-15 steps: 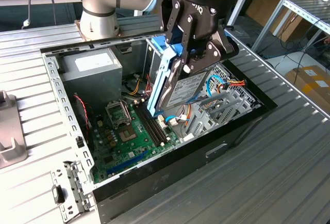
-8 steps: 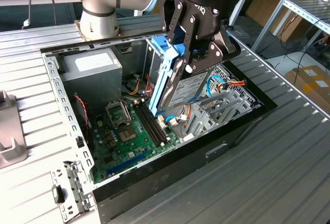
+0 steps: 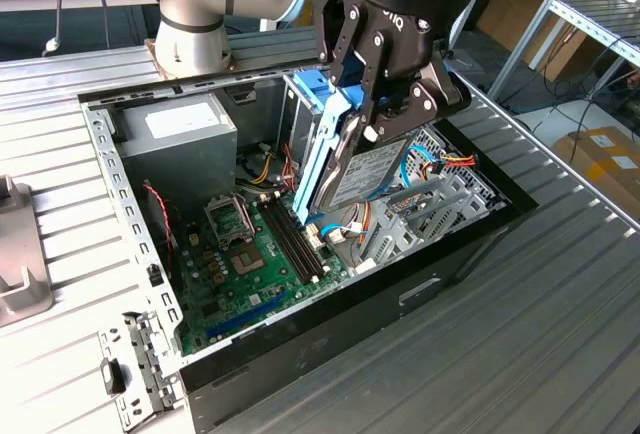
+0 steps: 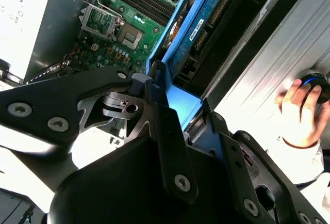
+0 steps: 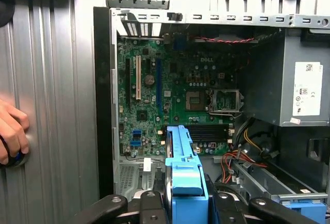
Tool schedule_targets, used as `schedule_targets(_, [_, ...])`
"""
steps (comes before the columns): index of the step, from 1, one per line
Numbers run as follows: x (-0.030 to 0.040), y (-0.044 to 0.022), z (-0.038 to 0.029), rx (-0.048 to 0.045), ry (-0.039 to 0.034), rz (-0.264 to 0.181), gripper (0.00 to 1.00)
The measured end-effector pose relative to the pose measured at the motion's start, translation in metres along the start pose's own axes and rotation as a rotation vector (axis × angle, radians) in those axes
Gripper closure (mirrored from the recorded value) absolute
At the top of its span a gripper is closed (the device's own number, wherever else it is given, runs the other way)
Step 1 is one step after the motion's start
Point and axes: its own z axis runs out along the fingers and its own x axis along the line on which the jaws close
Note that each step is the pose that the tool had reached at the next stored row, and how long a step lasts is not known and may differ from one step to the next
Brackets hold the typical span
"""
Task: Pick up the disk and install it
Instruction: 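Insert the disk into the insertion slot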
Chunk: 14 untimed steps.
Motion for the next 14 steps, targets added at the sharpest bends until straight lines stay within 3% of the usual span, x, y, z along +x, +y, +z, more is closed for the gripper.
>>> schedule_targets(14, [0.0002,-0.0058,0.003,0.0,0.0001,0.0,0.63])
